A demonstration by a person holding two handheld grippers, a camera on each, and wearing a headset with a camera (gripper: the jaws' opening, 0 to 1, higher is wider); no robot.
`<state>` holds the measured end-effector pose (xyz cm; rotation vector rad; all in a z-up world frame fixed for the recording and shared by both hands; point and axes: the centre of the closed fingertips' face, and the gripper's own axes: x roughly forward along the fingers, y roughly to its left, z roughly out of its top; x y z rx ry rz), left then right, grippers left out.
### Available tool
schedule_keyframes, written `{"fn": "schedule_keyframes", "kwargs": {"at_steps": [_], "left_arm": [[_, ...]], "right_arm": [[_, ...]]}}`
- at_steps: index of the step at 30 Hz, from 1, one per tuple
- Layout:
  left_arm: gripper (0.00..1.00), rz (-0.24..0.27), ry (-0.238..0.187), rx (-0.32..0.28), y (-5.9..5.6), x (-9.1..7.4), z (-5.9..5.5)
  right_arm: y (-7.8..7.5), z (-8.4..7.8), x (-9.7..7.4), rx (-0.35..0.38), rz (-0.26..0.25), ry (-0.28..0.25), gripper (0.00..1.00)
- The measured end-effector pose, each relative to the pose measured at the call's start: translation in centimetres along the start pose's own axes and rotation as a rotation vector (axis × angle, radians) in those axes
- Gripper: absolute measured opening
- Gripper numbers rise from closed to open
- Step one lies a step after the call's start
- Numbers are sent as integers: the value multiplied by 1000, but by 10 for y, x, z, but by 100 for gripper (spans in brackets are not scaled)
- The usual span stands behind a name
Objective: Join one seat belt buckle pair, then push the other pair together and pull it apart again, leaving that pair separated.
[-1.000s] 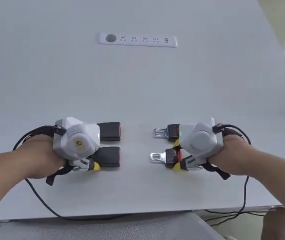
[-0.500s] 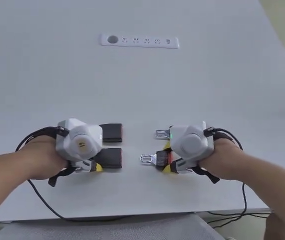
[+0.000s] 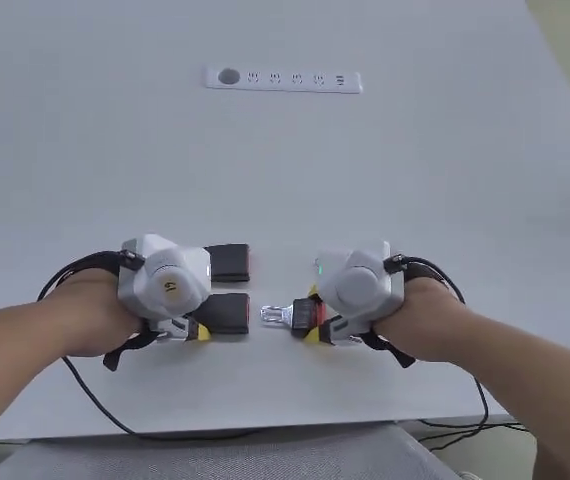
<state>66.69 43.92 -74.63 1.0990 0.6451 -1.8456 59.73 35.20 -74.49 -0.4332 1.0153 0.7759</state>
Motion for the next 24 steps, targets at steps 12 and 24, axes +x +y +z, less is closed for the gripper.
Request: {"fn": "schedule_keyframes", "kwargs": {"at_steps": [12,24], "left_arm": [[32,1,8,-2,0,0,0],[32,0,9,3,0,0,0]], "right_arm": [[2,17,6,-21,-6,-3,32],[2,26,12,-36,11,-24,31]]}}
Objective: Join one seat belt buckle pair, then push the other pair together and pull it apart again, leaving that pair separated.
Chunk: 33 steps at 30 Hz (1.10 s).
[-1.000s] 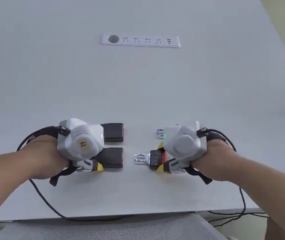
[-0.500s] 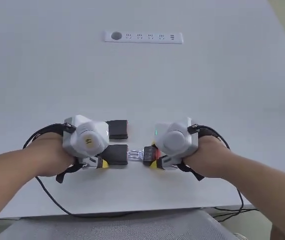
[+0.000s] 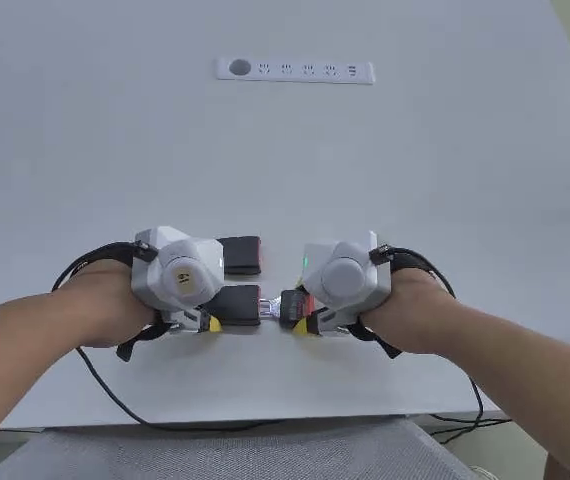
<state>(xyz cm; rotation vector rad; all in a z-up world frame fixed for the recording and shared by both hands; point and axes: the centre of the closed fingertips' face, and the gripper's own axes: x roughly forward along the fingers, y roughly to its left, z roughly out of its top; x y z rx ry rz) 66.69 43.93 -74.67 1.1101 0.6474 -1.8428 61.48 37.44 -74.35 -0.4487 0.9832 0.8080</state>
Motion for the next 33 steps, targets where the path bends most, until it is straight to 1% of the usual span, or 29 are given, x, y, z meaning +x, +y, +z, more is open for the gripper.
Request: {"fn": "schedule_keyframes", "kwargs": {"at_steps": [7,11,22,30,33], "left_arm": [[32,-8,1,11,0,0,0],[31,-12,5,18,0,0,0],[31,-11,12,22,-1,0,0],[31,-12,4,23,-1,1,1],[31,-15,1,27,-1,1,1]], "right_arm": [[0,1,0,-22,-1,11,31],[-1,1,1,-47,-1,29,30],[-2,5,1,-68,1,44,29],[-3,7,2,-70,-4,43,29],[-1,13,5,-57,0,22,29]]}}
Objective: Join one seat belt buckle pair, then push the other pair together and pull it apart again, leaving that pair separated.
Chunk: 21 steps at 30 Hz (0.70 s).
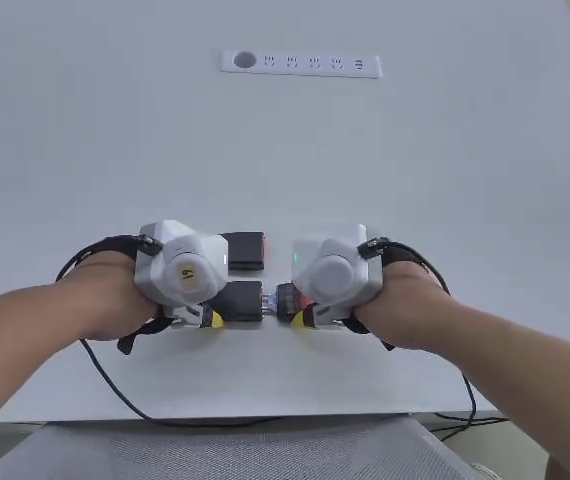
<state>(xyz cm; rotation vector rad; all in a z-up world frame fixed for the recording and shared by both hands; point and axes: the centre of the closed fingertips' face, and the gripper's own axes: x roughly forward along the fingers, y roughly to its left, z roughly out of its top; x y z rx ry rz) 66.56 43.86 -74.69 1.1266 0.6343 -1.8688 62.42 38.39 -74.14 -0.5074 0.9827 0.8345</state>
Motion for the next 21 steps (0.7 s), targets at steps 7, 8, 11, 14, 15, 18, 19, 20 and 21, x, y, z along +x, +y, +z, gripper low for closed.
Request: {"fn": "schedule_keyframes", "kwargs": {"at_steps": [7,8,11,14,15,18,19,20,21], "left_arm": [[31,-2,0,5,0,0,0],[31,-2,0,5,0,0,0],[31,-2,-1,6,0,1,-1],[31,-3,-4,7,0,2,-2],[31,-3,0,8,0,2,-1],[31,-2,5,8,0,3,-1],[31,-2,5,7,0,2,-1],[31,-2,5,7,0,2,-2],[31,-1,3,3,0,2,-1]], "right_arm": [[-1,5,3,-4,1,-1,29],[-1,5,3,-3,0,-1,29],[-1,7,5,-63,7,27,29],[3,5,5,2,7,11,29],[3,5,5,2,6,12,29],[2,5,6,2,7,17,29],[2,5,6,0,6,18,29],[2,6,5,-1,6,19,29],[2,6,6,-2,6,20,29]]}}
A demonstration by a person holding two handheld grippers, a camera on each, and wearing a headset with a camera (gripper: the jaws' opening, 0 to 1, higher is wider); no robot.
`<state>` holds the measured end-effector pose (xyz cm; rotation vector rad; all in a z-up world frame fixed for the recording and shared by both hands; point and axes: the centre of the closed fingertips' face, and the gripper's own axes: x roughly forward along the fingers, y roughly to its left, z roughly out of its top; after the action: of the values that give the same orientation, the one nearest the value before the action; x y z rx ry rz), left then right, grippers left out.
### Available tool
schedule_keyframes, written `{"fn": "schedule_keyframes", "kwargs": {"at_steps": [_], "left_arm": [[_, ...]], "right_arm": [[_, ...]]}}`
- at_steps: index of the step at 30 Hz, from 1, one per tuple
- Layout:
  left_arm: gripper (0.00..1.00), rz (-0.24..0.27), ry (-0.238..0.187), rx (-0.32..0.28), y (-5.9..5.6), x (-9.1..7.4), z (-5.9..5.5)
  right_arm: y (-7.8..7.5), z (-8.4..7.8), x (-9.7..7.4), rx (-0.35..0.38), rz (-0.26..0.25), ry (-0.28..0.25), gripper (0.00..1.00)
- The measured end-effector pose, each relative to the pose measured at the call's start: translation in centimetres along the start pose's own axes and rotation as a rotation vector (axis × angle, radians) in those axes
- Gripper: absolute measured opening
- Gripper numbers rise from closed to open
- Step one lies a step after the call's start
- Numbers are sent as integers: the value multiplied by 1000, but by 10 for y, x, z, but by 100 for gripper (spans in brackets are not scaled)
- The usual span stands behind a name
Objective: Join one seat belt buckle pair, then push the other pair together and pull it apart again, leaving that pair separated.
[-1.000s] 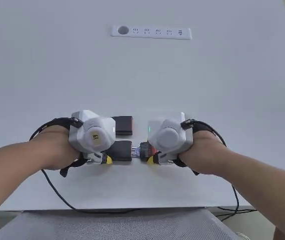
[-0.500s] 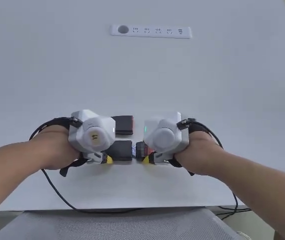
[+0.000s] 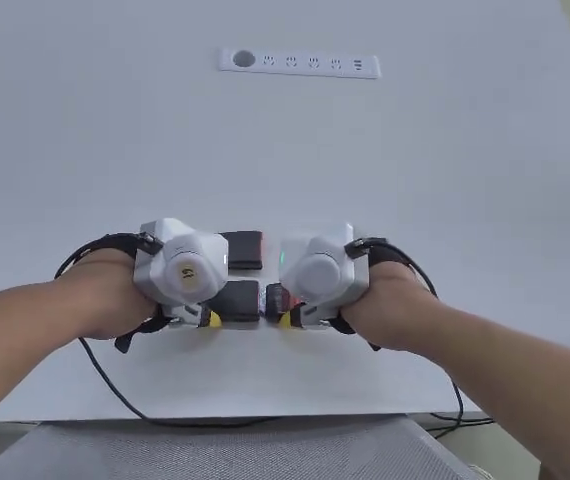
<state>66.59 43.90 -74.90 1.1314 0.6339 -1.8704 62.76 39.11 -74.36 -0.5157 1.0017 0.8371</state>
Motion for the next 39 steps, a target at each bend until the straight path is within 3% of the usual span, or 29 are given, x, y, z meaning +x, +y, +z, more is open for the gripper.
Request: {"fn": "schedule_keyframes", "kwargs": {"at_steps": [16,30,39], "left_arm": [[29,-10,-1,-5,-1,-3,-1],[30,-6,-16,-18,-2,-4,0],[30,-5,-8,-26,-2,-4,0]], "right_arm": [[-1,-5,-2,13,12,5,29],[-1,-4,-4,35,1,-60,30],[0,-3,-4,36,1,-71,31]]}}
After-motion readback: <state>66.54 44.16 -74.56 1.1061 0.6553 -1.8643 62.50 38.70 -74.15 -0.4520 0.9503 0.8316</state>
